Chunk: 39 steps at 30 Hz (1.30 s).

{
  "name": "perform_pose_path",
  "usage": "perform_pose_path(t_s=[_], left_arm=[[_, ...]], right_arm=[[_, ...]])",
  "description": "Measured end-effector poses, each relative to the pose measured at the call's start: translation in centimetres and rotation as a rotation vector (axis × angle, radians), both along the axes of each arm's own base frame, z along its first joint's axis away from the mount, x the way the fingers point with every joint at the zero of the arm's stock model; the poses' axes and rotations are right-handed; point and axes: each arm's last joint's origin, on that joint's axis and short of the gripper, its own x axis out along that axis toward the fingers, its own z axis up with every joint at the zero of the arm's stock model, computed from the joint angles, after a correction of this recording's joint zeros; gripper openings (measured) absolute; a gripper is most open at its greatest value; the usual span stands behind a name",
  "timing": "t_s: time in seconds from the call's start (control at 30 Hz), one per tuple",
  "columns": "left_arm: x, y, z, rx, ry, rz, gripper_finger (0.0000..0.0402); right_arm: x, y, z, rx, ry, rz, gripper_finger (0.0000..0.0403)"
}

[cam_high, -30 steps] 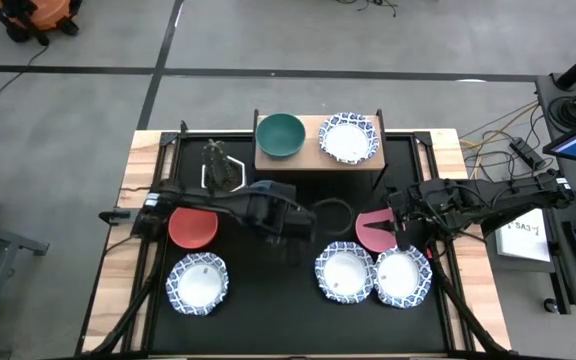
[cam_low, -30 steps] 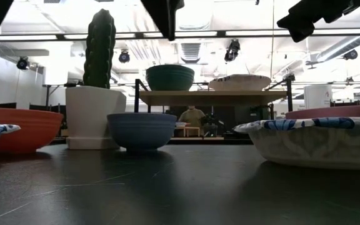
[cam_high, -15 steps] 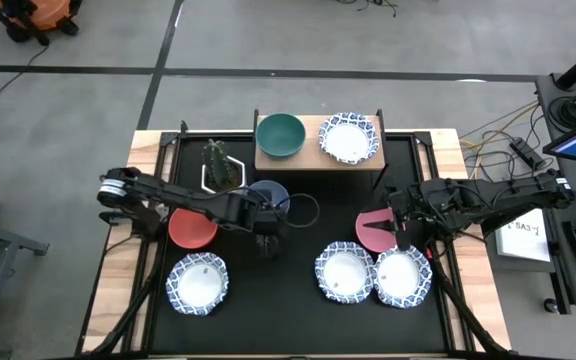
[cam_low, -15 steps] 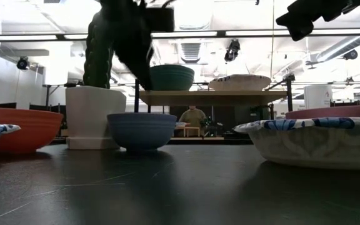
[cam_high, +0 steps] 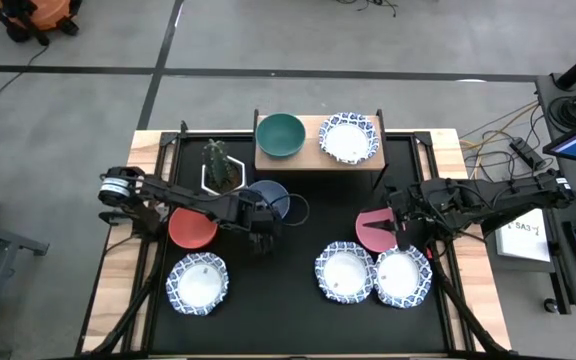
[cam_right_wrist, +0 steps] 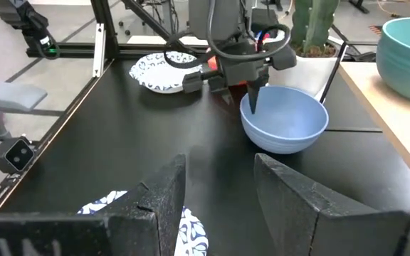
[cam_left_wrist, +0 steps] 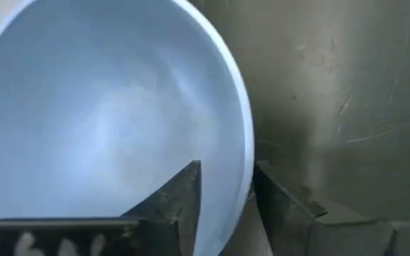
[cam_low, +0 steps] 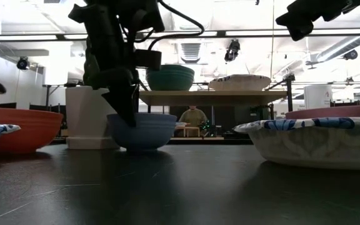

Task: Place and stack bowls onto a shelf
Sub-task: Stack the blue bowl on top of the green bowl on the shelf

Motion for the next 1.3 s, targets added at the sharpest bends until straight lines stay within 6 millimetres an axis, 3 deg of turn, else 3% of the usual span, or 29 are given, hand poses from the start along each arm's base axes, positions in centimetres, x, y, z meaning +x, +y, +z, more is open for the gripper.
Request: perform_pose_path(t_s=[0.2, 0.4, 0.57, 0.7, 0.8, 0.93, 1.03, 1.17, 1.3], left_arm=[[0.0, -0.1, 0.0, -0.018, 0.005, -0.013, 0.0016], [0.3, -0.7, 1.4, -0.084, 0.030, -0.058, 0.0003], [1.2, -2.1, 6.0, -0.143, 0.030, -0.140, 0.0001], [1.8, -3.3, 11.1, -0.111, -0.037, -0.279, 0.0000], [2.1, -3.1, 14.9, -0.039, -0.111, -0.364, 0.0000], [2.1, -0.9, 19.3, 0.141, -0.181, -0.374, 0.0000], [1.9, 2.0, 21.2, 0.211, -0.192, -0.333, 0.0000], [1.4, 6.9, 22.4, 0.241, -0.205, -0.210, 0.0000], [0.8, 10.8, 22.3, 0.177, -0.221, -0.141, 0.0000]], right_arm=[[0.0, 0.0, 0.0, 0.000, 0.000, 0.000, 0.0157], [0.0, 0.0, 0.0, -0.001, 0.000, 0.000, 0.0157], [0.0, 0.0, 0.0, 0.000, 0.000, 0.000, 0.0157], [0.0, 0.0, 0.0, -0.003, 0.000, 0.001, 0.0157], [0.0, 0.0, 0.0, -0.003, 0.000, 0.001, 0.0157], [0.0, 0.0, 0.0, -0.002, 0.000, 0.000, 0.0157], [0.0, 0.0, 0.0, -0.002, 0.000, 0.000, 0.0157], [0.0, 0.0, 0.0, -0.001, 0.000, 0.000, 0.0157], [0.0, 0.0, 0.0, -0.002, 0.000, 0.000, 0.0157]])
